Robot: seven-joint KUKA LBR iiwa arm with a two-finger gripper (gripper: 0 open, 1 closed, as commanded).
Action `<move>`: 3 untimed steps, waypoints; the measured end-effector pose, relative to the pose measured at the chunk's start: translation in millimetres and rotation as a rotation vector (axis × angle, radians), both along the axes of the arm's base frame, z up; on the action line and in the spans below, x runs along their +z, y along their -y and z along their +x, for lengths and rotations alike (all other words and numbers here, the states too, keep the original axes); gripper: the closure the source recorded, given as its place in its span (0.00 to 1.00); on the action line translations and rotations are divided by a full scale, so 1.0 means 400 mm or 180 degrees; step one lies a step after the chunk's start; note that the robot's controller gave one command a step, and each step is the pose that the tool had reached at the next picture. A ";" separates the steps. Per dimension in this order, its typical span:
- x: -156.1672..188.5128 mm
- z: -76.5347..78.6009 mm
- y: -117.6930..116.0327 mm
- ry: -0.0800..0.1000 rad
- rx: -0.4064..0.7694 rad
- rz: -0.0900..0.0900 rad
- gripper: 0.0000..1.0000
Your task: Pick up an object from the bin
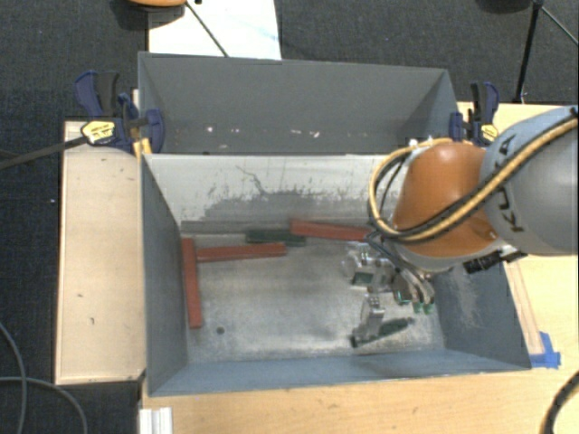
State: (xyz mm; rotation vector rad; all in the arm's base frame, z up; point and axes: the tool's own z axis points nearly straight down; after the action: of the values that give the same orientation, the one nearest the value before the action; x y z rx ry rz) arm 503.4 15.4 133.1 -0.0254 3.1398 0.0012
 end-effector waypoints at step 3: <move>-0.036 0.107 0.211 -0.0001 -0.0608 -0.0001 0.00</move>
Offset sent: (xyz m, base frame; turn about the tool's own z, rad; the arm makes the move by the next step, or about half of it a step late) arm 0.0381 -0.0903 0.0031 0.2620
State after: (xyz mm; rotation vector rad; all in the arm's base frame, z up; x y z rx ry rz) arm 546.2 -69.2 118.5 0.2743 3.1282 0.0005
